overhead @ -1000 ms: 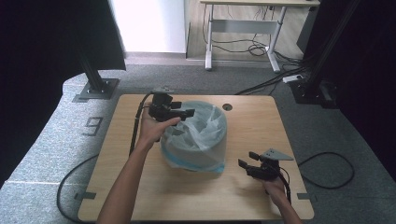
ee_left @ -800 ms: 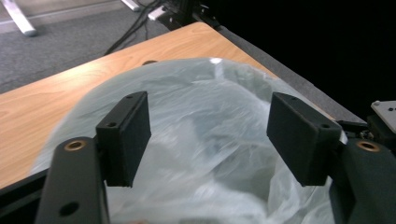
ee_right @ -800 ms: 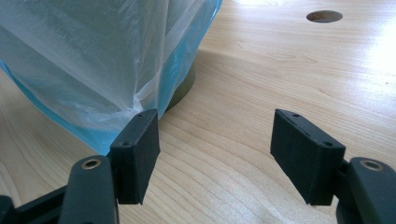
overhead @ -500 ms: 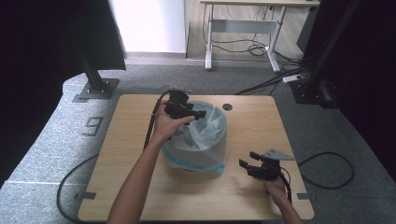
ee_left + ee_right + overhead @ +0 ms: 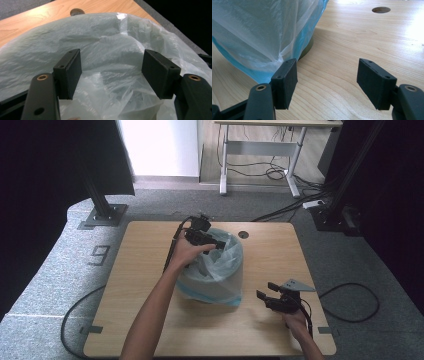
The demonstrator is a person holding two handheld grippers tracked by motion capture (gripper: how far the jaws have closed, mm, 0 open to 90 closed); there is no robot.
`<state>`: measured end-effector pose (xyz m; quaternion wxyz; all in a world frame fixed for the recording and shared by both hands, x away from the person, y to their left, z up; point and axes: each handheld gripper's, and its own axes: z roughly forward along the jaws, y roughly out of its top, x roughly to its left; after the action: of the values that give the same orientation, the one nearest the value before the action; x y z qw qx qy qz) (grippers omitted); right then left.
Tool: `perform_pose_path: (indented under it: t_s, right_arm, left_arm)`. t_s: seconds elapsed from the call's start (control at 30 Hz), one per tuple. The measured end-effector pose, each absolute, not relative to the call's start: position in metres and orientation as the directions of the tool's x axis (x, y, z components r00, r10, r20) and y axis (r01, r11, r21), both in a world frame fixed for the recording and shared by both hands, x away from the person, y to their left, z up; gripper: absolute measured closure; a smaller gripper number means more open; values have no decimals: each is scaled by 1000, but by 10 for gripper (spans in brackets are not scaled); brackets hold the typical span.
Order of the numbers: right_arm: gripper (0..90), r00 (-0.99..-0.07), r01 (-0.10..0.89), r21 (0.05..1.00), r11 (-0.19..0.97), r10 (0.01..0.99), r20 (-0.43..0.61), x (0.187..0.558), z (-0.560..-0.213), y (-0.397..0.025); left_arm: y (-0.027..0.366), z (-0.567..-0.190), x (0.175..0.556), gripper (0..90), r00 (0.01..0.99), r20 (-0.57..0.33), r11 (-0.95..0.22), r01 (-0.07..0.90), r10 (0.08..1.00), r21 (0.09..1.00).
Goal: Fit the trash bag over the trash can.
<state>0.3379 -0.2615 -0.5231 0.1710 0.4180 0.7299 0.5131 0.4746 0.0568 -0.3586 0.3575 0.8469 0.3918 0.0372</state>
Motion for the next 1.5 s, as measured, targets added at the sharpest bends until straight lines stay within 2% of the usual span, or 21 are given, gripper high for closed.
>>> perform_pose_path:
  t_s: [0.47,0.77,1.17,1.5]
  right_arm:
    - [322,-582,434,893,122,794,175,338,-523,-262]
    - [327,-569,428,897,112,804,171,337,-523,-264]
    - [327,-570,434,893,123,805,166,338,-525,-262]
    - [327,-575,435,891,128,801,166,337,-525,-261]
  left_arm:
    - [31,-376,480,329,696,-148,-520,645,703,560]
    - [28,-385,483,332,691,-156,-525,658,706,539]
    - [47,-349,458,340,719,-180,-459,594,671,660]
    - [53,-335,427,336,768,-187,-472,545,613,693]
